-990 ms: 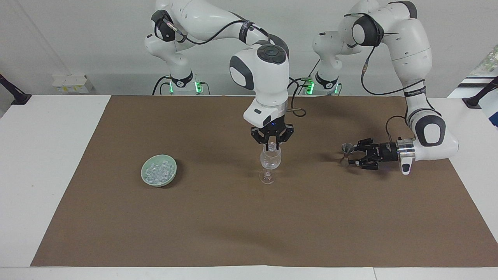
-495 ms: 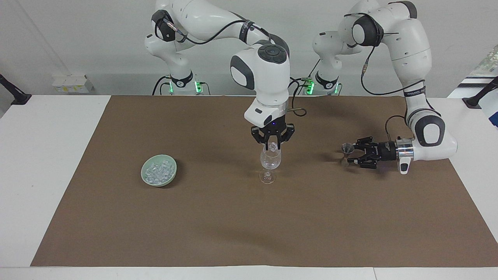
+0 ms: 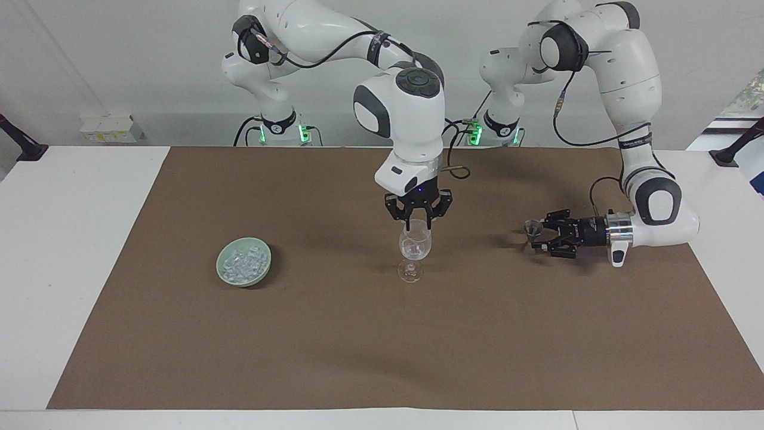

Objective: Pour wine and add ice with both arms

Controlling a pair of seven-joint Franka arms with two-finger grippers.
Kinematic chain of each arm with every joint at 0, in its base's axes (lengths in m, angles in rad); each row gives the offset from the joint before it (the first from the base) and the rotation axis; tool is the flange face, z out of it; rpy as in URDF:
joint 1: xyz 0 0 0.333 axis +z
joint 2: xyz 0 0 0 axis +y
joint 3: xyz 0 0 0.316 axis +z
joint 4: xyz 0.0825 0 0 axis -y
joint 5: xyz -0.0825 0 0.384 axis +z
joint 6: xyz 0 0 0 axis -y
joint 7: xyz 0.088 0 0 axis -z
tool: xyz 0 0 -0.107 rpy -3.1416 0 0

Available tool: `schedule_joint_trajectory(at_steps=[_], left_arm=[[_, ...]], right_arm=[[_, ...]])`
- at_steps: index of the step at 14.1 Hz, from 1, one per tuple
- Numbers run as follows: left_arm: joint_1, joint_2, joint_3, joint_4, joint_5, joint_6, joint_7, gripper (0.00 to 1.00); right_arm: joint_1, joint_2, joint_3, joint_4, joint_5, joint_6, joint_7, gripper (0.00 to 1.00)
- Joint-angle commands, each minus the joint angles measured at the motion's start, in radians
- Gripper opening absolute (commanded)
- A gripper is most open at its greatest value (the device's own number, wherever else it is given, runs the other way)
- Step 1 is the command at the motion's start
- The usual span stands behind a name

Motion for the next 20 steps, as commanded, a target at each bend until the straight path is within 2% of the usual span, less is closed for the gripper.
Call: schedule_joint_trajectory(at_steps=[1,3,4,7,12,17,20], left_arm=[[0.001,-0.004,0.000,-0.017,-0.026,-0.016,0.001,0.65],[0.001,-0.004,0.000,-0.019,-0.026,-0.019,0.001,0.61],[0.001,-0.004,0.000,-0.019,-0.028,-0.019,0.001,0.52],[0.001,-0.004,0.000,-0.017,-0.029,-0.021,-0.001,0.00],[0.009,-0.002,0.003,-0.008,-0.029,-0.027,-0.002,0.00],[0.027,0.004,0.006,0.019,-0.026,-0.032,-0.007,0.00],[0.093,0.064,-0.006,0.097,-0.026,-0.097,-0.009,0.00]], right_arm=[[-0.007,-0.009,0.006,0.008,-0.016,-0.011,0.031,0.64],[-0.013,-0.030,0.005,0.008,-0.008,-0.010,0.032,0.85],[-0.016,-0.043,0.001,0.005,-0.013,-0.011,0.034,1.00],[-0.062,-0.136,0.000,-0.087,-0.016,-0.013,0.031,1.00],[-0.124,-0.248,-0.002,-0.187,-0.008,-0.046,0.028,1.00],[-0.144,-0.257,-0.002,-0.182,-0.004,-0.062,0.019,1.00],[-0.162,-0.267,-0.005,-0.182,-0.004,-0.065,0.016,1.00]])
